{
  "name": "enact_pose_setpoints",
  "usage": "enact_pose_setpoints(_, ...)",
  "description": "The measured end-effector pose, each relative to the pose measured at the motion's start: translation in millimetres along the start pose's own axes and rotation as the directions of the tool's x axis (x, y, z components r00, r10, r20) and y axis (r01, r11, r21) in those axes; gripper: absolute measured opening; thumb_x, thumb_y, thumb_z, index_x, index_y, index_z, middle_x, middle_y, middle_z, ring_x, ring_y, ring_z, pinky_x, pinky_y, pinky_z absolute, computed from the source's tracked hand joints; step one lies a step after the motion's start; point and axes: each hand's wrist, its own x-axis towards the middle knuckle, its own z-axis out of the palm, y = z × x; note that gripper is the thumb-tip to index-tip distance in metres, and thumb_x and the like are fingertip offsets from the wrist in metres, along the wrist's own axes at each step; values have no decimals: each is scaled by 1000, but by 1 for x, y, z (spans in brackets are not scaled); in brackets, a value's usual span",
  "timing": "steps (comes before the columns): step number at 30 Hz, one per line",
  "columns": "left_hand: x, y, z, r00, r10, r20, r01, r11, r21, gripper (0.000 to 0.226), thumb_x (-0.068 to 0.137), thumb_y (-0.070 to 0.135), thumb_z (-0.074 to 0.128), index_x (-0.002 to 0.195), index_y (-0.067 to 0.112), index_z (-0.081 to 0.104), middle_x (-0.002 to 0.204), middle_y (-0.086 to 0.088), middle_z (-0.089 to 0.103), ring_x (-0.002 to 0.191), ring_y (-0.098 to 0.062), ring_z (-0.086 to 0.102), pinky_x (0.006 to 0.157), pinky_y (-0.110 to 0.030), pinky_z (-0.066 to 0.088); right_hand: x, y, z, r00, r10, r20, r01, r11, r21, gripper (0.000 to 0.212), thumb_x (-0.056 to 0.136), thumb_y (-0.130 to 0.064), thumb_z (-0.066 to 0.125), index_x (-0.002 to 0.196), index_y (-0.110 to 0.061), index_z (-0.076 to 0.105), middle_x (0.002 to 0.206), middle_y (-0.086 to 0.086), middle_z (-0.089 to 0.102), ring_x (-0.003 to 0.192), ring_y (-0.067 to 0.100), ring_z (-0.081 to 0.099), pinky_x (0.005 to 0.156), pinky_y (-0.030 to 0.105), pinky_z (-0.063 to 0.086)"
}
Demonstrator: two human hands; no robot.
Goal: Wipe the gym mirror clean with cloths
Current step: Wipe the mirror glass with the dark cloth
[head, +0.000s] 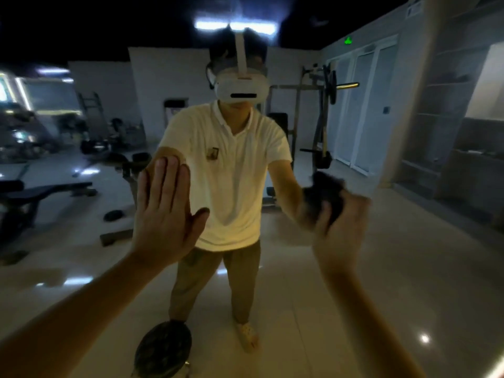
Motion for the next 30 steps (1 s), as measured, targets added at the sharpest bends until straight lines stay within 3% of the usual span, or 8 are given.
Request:
enact_pose_setpoints(3, 0, 14, 1, 999, -33, -29, 33, 999, 20, 93, 101, 58, 42, 161, -5, 10, 167, -31, 12, 157, -47, 11, 125, -64, 12, 14, 22, -13, 976, 179, -121, -177, 984, 24, 32, 103, -16, 54, 131, -1, 49, 129, 23, 48, 102, 28, 53, 78, 23, 39)
enact_pose_setpoints(7, 0, 20, 1, 997, -66, -37, 68, 996, 62, 96, 99, 59, 42, 159, -10, 12, 166, -34, 12, 156, -47, 10, 126, -64, 10, -21, 4, 2, 993, 113, -16, -112, 993, 42, 38, 101, -21, 57, 136, -14, 44, 134, 17, 48, 109, 30, 57, 88, 43, 53)
enact_pose_setpoints(10, 2, 21, -1, 997, -71, -16, 72, 994, 77, 98, 98, 60, 41, 158, -12, 12, 167, -33, 7, 157, -46, 5, 127, -62, 5, -63, -17, 24, 973, -187, 136, 168, 976, 137, 33, 94, -15, 69, 125, -16, 58, 125, 7, 55, 108, 20, 55, 93, 32, 46)
enact_pose_setpoints(15, 3, 20, -2, 998, -61, 11, 60, 993, 106, 99, 99, 61, 40, 157, -15, 14, 166, -35, 9, 156, -49, 8, 127, -61, 4, -98, -5, 33, 703, -583, 408, 569, 805, 170, 44, 84, -15, 72, 127, -20, 60, 118, 2, 58, 108, 22, 57, 88, 40, 54)
enact_pose_setpoints(20, 1, 18, 1, 998, -68, 1, 68, 991, 118, 98, 100, 63, 36, 157, -15, 15, 166, -35, 10, 157, -47, 7, 127, -60, 4, -40, 42, -11, 973, -134, 190, 131, 991, 29, 31, 96, -20, 58, 126, -18, 49, 123, 14, 52, 97, 27, 60, 80, 45, 57)
enact_pose_setpoints(24, 1, 17, 3, 998, -55, -3, 55, 995, 80, 98, 100, 60, 42, 159, -11, 10, 167, -34, 8, 156, -48, 7, 126, -64, 9, 1, 37, -25, 960, 270, -67, -267, 962, 52, 34, 99, -14, 54, 132, -7, 47, 131, 17, 47, 103, 29, 57, 83, 45, 52)
enact_pose_setpoints(28, 1, 19, 0, 999, -46, -3, 46, 998, 32, 99, 100, 58, 46, 161, -6, 1, 168, -29, 0, 157, -46, 5, 125, -65, 10, -51, -21, 13, 980, 197, 17, -197, 980, 35, 37, 99, -17, 55, 136, -15, 47, 133, 1, 48, 107, 7, 49, 86, 17, 41)
enact_pose_setpoints(30, 0, 18, -2, 999, -46, 18, 46, 999, 24, 99, 101, 59, 46, 161, -5, 0, 168, -27, -4, 158, -44, 3, 126, -65, 11, -106, -45, 35, 979, 42, 200, -57, 996, 70, 31, 101, -18, 57, 131, -22, 51, 128, -12, 47, 103, -1, 48, 86, 22, 50)
